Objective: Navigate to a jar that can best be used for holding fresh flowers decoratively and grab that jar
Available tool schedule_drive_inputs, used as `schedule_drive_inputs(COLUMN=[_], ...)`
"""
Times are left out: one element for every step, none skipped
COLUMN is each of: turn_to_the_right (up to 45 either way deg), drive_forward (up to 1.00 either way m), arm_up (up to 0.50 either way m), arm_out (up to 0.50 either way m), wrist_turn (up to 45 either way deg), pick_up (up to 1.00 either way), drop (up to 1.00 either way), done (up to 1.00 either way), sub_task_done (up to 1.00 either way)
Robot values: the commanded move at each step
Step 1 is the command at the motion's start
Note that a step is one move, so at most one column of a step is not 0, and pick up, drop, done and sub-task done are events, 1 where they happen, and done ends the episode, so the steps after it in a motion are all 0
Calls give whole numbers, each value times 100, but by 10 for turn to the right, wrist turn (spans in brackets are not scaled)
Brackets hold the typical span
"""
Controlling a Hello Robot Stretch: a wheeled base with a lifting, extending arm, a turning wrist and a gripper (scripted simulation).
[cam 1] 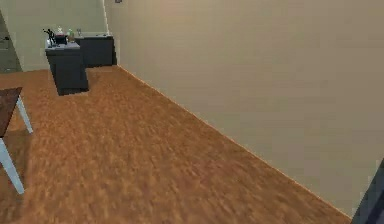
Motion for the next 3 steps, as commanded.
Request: schedule_drive_inputs(turn_to_the_right=[-300, 0, -30], drive_forward=[0, 100, 0], arm_up=[0, 0, 0], arm_out=[0, 0, 0], wrist_turn=[0, 0, 0], pick_up=[0, 0, 0], drop=[0, 0, 0], done=[0, 0, 0], sub_task_done=[0, 0, 0])
